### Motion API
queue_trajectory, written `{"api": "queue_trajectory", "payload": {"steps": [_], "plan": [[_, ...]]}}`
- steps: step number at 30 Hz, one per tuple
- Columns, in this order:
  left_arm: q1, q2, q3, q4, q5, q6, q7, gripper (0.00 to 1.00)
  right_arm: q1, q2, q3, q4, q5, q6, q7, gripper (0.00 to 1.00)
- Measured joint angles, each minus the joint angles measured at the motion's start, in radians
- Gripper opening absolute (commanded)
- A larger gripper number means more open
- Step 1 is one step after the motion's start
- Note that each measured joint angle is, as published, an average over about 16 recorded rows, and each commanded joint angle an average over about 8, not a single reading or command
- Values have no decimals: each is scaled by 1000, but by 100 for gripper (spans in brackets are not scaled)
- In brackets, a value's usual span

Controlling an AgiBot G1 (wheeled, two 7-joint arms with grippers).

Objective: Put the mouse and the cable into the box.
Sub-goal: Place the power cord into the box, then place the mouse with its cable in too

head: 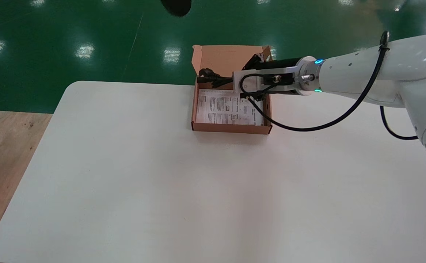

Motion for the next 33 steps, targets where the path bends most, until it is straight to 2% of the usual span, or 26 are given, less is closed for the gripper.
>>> {"api": "queue_trajectory", "payload": {"steps": [1,2,9,10,17,22,27,33], "plan": [[2,-1,1,-10,1,0,-4,0,-4,-2,-5,3,2,-1,4,0],[5,-3,2,-20,2,-1,-9,0,-8,-4,-10,7,4,-2,8,8],[25,-14,11,-72,13,-11,-43,0,-25,-5,-48,28,20,-17,40,96],[29,-16,12,-78,15,-13,-48,0,-26,-5,-53,29,22,-20,44,100],[54,-15,23,-106,26,-19,-74,0,-24,-3,-83,34,43,-24,63,100],[85,15,36,-103,29,-8,-80,0,-5,15,-88,11,71,-42,88,100],[135,82,48,-60,21,8,-61,0,38,68,-81,-27,101,-95,111,100],[206,200,53,47,-4,-1,-4,0,110,180,-67,-82,125,-178,129,100]]}}
